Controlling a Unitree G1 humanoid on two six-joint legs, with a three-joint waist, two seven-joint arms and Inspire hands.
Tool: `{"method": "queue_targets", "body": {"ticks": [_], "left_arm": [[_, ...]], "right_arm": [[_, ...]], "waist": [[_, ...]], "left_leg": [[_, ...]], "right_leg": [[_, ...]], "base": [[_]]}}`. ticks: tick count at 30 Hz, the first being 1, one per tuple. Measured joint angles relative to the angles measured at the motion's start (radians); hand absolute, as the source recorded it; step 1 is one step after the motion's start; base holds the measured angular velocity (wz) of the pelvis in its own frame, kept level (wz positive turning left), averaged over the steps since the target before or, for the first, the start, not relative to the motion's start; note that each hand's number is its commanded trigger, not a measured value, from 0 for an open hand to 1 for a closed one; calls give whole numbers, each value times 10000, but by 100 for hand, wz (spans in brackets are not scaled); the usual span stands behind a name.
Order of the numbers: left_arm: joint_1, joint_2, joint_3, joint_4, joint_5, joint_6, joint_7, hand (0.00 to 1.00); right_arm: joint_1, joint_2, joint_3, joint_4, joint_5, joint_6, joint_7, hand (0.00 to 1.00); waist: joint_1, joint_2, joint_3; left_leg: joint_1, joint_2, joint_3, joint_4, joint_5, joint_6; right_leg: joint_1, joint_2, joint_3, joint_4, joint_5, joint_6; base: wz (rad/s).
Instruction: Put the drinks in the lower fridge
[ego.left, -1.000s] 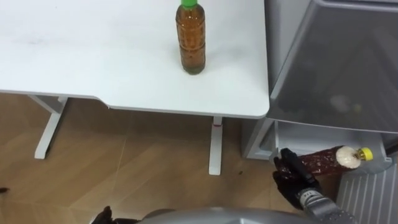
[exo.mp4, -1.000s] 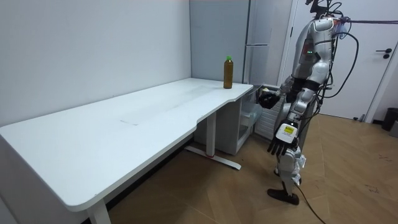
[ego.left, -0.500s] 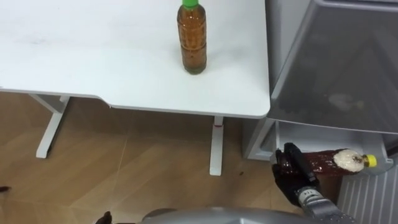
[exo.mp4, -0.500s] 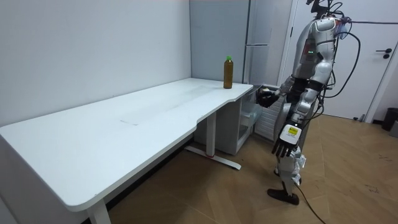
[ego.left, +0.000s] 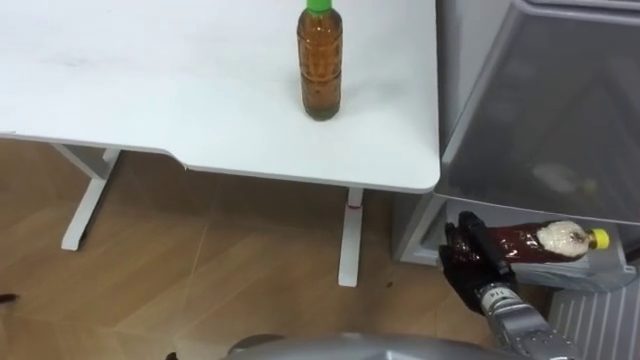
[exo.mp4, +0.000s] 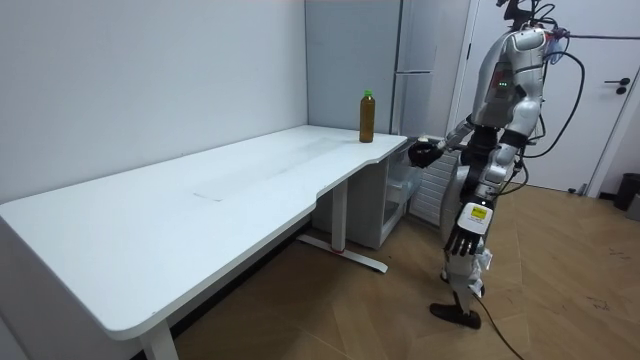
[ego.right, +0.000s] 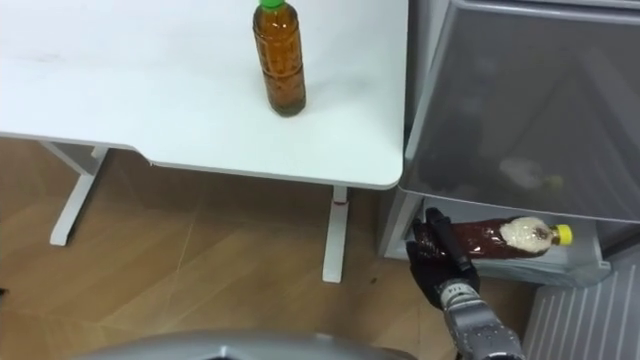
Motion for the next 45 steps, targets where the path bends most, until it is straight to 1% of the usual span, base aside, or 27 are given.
{"method": "queue_targets", "body": {"ticks": [4, 6, 12, 16, 20, 22, 23, 24, 28, 29, 30, 31, 32, 33, 35, 37, 39, 43, 45], "left_arm": [[115, 35, 5, 0, 426, 63, 6, 0], [193, 39, 5, -1, 606, 174, 5, 0], [255, 41, 14, -49, 608, 441, -89, 0], [284, 68, 14, -99, 734, 466, -194, 0], [229, 140, 12, -114, 807, 613, -234, 0], [163, 153, 9, -154, 808, 653, -284, 0], [24, 153, -2, -215, 809, 662, -319, 0], [-83, 171, -2, -219, 811, 668, -398, 0], [-420, 199, -113, -215, 810, 658, -414, 0], [-583, 210, -109, -205, 816, 655, -410, 0], [-755, 240, -108, -206, 817, 648, -408, 0], [-851, 264, -112, -208, 817, 645, -408, 0], [-1113, 320, -128, -206, 815, 640, -409, 0], [-1371, 376, -128, -199, 807, 577, -402, 0], [-1619, 392, -130, -168, 792, 505, -382, 0], [-1847, 394, -225, -145, 750, 467, -381, 0], [-2033, 405, -397, -141, 729, 377, -381, 0], [-2177, 418, -829, -68, 692, 337, -377, 0], [-2337, 422, -1004, 103, 689, 317, -378, 0]], "right_arm": [[-6, -156, -118, 142, 1, 45, -3, 100], [-6, -204, -308, 199, 12, 43, -12, 100], [-80, -296, -479, 402, 457, 128, -131, 100], [-287, -320, -752, 720, 564, 167, -213, 100], [-297, -444, -810, 728, 724, 250, -215, 100], [-435, -453, -990, 967, 747, 263, -214, 100], [-629, -462, -1127, 1234, 760, 264, -214, 100], [-864, -490, -1210, 1589, 765, 256, -218, 100], [-1271, -485, -1422, 2082, 765, 248, -242, 100], [-1448, -484, -1541, 2110, 756, 247, -249, 100], [-1687, -501, -1640, 2137, 756, 239, -271, 100], [-1808, -507, -1685, 2137, 760, 222, -271, 100], [-2033, -564, -1670, 2299, 714, 199, -292, 100], [-2268, -583, -1684, 2569, 725, 204, -292, 100], [-2652, -601, -1683, 2910, 695, 205, -293, 100], [-2915, -633, -1688, 3012, 720, 204, -293, 100], [-3346, -645, -1770, 3500, 706, 212, -283, 100], [-3804, -679, -1848, 3858, 683, 247, -284, 100], [-4107, -710, -1853, 4037, 607, 257, -240, 100]], "waist": [[4, 47, 3], [14, 57, 3], [29, 42, -2], [32, 46, -3], [6, 58, -4], [8, 100, -36], [-27, 140, -52], [-29, 173, -51], [-41, 258, -50], [-110, 280, -45], [-251, 283, -42], [-274, 325, -44], [-284, 361, -19], [-251, 360, 60], [-239, 399, 98], [-246, 429, 106], [-258, 449, 105], [-230, 530, 98], [-212, 530, 102]], "left_leg": [[12, -21, -9, -4, -1, 3], [1, -40, -13, -5, 2, 7], [-16, -70, -61, -3, 3, 9], [11, -71, -62, -11, 4, 9], [-144, -72, -60, 21, 4, 9], [-290, -70, -59, 53, 4, 10], [-420, -65, -65, 139, 5, 10], [-529, -58, -67, 137, 15, 19], [-844, -56, -80, 122, 36, 41], [-1025, -71, -137, 136, 66, 55], [-1188, -102, -227, 138, 131, 68], [-1272, -105, -235, 134, 162, 76], [-1417, -106, -234, 138, 201, 78], [-1509, -110, -231, 96, 262, 82], [-1682, -110, -168, 0, 357, 90], [-1844, -110, -117, -76, 446, 101], [-1987, -125, -101, -199, 549, 104], [-2286, -115, -49, -198, 588, 112], [-2505, -122, -25, -215, 642, 119]], "right_leg": [[-22, -19, -40, -8, -39, 37], [-15, -37, -113, -1, -47, 50], [-8, -60, -205, -17, -52, 59], [-8, -59, -211, -24, -51, 57], [-34, -52, -237, -143, -49, 58], [-182, -55, -260, -129, -49, 58], [-298, -47, -252, -103, -24, 52], [-409, -41, -266, -85, 0, 42], [-730, -50, -251, 43, 5, 36], [-860, -70, -346, 96, 16, 24], [-1070, -111, -464, 222, 17, 23], [-1156, -121, -487, 254, 20, 21], [-1334, -125, -477, 299, 35, 4], [-1465, -138, -472, 359, 40, -2], [-1717, -155, -433, 389, 83, -16], [-1942, -173, -432, 392, 137, -24], [-2141, -189, -425, 411, 160, -27], [-2516, -219, -438, 565, 175, -34], [-2782, -236, -435, 587, 195, -49]], "base": [[6], [5], [3], [0], [2], [6], [4], [5], [0], [14], [19], [13], [3], [0], [-7], [-6], [0], [-3], [0]]}}
